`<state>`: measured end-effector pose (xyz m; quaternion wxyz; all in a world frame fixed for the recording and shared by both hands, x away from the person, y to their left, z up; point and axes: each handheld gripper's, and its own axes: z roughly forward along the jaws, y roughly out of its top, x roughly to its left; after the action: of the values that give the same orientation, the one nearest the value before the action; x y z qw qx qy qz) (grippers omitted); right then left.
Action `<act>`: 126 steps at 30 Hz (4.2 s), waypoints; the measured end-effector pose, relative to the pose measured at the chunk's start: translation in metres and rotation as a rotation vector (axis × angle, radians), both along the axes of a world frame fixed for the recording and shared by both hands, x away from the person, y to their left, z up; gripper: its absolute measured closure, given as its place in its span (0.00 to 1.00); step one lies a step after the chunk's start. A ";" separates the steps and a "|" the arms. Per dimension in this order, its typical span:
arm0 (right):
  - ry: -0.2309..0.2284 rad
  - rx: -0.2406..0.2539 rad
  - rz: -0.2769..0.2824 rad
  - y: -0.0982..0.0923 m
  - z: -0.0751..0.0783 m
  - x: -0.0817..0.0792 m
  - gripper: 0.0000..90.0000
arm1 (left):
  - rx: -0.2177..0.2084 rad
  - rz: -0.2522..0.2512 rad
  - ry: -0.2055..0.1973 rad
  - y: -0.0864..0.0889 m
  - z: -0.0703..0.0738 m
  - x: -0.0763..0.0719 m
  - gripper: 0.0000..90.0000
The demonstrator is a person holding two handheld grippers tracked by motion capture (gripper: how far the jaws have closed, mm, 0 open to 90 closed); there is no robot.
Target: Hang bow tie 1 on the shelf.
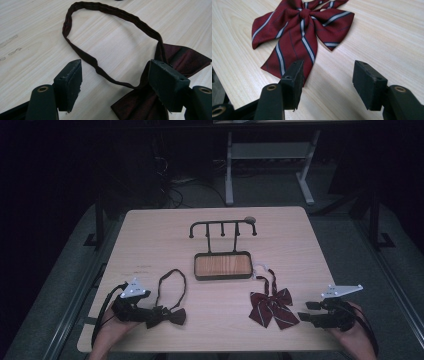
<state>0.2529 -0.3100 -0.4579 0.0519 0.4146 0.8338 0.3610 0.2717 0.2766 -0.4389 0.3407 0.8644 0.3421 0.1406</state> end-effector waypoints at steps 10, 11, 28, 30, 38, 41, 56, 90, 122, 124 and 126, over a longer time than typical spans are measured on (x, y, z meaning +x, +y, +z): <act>-0.013 -0.032 0.049 0.011 0.012 0.006 0.47 | 0.005 -0.015 -0.002 -0.003 0.000 -0.001 0.31; -0.013 -0.032 0.049 0.011 0.012 0.006 0.47 | 0.005 -0.015 -0.002 -0.003 0.000 -0.001 0.31; 0.007 -0.088 0.135 0.041 0.042 0.033 0.49 | 0.002 -0.022 -0.013 -0.003 0.001 -0.003 0.31; 0.022 -0.103 0.145 0.045 0.045 0.040 0.49 | 0.009 -0.032 -0.018 -0.004 0.001 -0.003 0.31; 0.044 -0.107 0.172 0.053 0.054 0.053 0.50 | -0.005 -0.014 -0.021 -0.002 0.001 -0.003 0.31; 0.040 -0.122 0.171 0.056 0.057 0.059 0.50 | -0.001 -0.014 -0.022 -0.001 0.001 -0.003 0.31; 0.075 -0.163 0.192 0.075 0.069 0.100 0.51 | 0.002 -0.018 -0.022 0.002 0.001 -0.003 0.31; 0.154 -0.296 0.113 0.099 0.034 0.164 0.61 | -0.007 -0.008 -0.026 0.004 0.001 -0.002 0.31; 0.144 -0.431 0.116 0.112 0.017 0.170 0.96 | -0.011 -0.008 -0.022 0.005 0.000 -0.001 0.31; 0.151 -0.426 0.120 0.110 0.018 0.169 0.97 | -0.006 -0.010 -0.023 0.005 0.000 -0.001 0.31; 0.159 -0.416 0.126 0.108 0.019 0.168 0.97 | -0.009 -0.008 -0.021 0.005 0.000 -0.002 0.31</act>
<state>0.4204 -0.2016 -0.4388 0.0477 0.3694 0.9158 0.1500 0.2702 0.2812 -0.4394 0.3489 0.8627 0.3355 0.1468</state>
